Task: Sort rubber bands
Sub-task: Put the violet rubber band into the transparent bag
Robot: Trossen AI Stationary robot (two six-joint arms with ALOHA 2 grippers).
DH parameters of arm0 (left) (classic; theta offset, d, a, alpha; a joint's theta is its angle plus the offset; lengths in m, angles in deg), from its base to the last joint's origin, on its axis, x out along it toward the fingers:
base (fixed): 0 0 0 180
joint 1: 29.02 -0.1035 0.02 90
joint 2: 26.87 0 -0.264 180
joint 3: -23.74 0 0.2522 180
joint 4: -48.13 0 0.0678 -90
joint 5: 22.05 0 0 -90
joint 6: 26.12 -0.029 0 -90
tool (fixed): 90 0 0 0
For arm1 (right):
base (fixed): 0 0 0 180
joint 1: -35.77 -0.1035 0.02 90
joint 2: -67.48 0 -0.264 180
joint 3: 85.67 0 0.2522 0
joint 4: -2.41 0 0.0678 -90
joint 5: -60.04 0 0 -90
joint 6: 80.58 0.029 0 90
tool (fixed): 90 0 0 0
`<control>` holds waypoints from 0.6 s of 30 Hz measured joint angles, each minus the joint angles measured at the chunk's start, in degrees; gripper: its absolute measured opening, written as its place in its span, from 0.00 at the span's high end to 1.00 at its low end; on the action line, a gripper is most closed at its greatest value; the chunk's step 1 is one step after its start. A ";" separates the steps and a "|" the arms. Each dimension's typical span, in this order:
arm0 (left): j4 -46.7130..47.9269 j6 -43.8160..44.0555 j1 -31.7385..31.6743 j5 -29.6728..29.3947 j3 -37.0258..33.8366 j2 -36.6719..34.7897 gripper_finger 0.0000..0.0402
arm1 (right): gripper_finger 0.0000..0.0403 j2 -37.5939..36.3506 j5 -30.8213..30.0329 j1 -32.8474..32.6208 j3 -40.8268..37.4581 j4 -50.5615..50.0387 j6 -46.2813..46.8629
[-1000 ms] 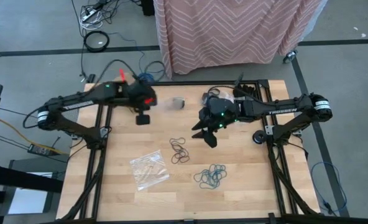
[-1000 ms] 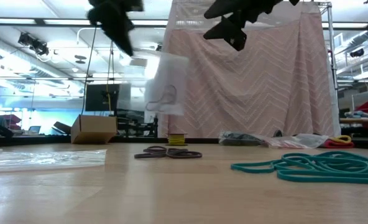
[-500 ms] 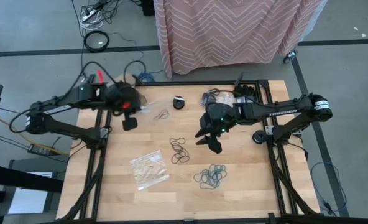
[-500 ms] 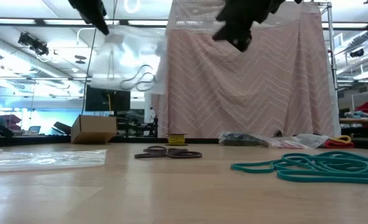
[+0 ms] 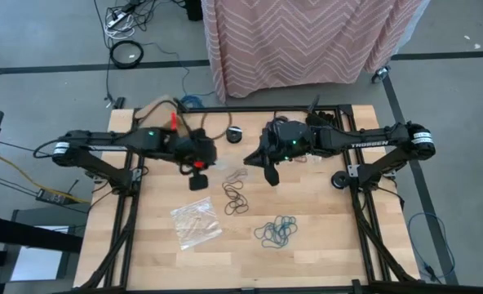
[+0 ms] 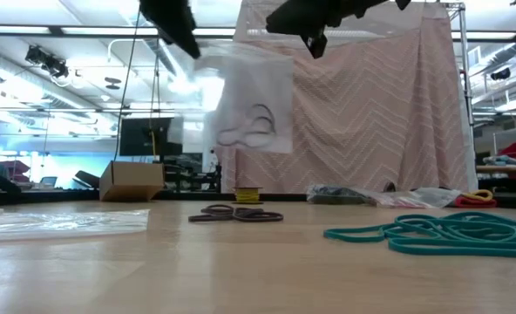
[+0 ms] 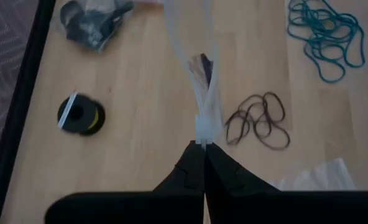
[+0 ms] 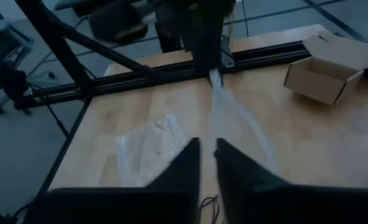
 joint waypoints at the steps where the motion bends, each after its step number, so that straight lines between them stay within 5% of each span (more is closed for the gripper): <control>1: -1.18 -0.01 0.20 0.03 -0.02 0.72 1.00 | 0.97 0.00 0.06 0.07 0.00 -0.21 -0.74; 18: -12.63 -2.73 0.74 4.59 -0.02 2.89 1.00 | 1.00 0.00 3.66 2.71 0.02 -6.43 -3.22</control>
